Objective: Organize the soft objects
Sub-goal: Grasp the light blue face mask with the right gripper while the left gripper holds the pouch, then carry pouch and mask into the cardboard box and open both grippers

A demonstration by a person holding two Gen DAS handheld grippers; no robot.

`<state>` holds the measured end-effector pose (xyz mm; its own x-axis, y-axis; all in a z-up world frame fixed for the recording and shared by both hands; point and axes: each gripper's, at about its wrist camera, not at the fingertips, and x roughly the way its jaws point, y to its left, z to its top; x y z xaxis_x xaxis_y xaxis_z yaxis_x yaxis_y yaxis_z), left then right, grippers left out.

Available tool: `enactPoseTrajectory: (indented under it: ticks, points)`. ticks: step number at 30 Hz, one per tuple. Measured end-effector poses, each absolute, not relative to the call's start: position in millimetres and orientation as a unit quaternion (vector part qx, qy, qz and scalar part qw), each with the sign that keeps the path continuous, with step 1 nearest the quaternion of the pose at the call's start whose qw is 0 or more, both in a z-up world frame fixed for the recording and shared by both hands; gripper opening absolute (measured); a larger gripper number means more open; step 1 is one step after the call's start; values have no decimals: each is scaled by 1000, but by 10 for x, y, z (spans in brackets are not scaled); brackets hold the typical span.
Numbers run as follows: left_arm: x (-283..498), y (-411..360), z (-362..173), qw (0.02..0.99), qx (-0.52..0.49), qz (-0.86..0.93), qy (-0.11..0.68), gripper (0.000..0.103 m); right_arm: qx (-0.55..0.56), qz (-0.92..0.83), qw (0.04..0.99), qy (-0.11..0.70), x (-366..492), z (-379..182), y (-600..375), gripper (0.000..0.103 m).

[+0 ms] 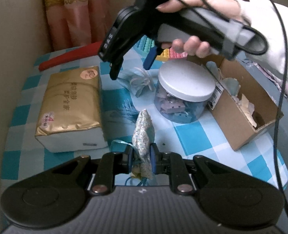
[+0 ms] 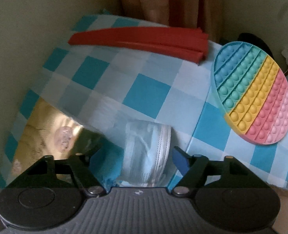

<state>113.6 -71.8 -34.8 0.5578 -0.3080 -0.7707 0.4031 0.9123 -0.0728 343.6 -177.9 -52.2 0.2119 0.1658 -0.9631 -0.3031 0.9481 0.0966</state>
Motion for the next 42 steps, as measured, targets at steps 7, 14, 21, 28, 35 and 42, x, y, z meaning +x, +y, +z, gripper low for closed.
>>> enactPoseTrajectory:
  ticks: [7, 14, 21, 28, 35, 42]
  points:
    - [1143, -743, -394, 879, 60, -202, 429, 16, -78, 139, 768, 620, 3476, -669, -1689, 53]
    - [1152, -732, -389, 880, 60, -197, 428, 16, -78, 136, 772, 616, 3465, -645, -1657, 37]
    - [1144, -693, -348, 880, 58, -198, 428, 16, -70, 135, 782, 604, 3402, -457, -1712, 30]
    - [1116, -668, -255, 885, 62, -196, 419, 16, -64, 143, 802, 577, 3277, -89, -1781, 29]
    - [1093, -658, -167, 886, 69, -197, 413, 16, -69, 147, 821, 547, 3005, 325, -1913, 29]
    - [1032, -688, -59, 884, 77, -203, 413, 16, -59, 148, 825, 542, 2616, 540, -2167, 29]
